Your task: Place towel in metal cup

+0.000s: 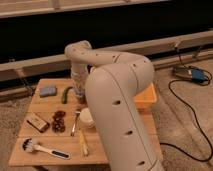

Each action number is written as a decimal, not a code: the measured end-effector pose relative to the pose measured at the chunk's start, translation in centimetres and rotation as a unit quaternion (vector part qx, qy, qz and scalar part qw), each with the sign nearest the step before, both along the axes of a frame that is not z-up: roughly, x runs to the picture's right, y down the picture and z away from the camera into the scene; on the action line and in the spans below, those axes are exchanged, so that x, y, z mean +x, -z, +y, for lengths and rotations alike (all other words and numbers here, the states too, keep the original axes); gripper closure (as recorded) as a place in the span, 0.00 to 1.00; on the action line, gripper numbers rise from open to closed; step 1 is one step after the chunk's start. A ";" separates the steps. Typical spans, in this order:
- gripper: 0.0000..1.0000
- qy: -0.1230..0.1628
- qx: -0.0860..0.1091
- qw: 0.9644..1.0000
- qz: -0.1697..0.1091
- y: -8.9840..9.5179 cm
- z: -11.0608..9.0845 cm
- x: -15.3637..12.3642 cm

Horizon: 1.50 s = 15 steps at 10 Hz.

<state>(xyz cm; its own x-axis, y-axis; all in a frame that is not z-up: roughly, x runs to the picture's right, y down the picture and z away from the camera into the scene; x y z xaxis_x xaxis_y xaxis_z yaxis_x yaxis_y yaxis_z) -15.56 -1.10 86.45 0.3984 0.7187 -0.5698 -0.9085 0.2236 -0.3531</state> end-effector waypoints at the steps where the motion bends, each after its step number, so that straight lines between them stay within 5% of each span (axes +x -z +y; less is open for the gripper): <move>1: 0.20 -0.001 0.000 1.000 0.000 -0.1 0.1 0.0; 7: 0.20 -0.008 0.013 1.000 0.006 0.3 0.1 0.6; 12: 0.20 -0.034 0.086 0.996 -0.008 7.3 -4.3 1.4; 15: 0.20 -0.036 0.096 0.995 -0.010 8.1 -4.8 1.5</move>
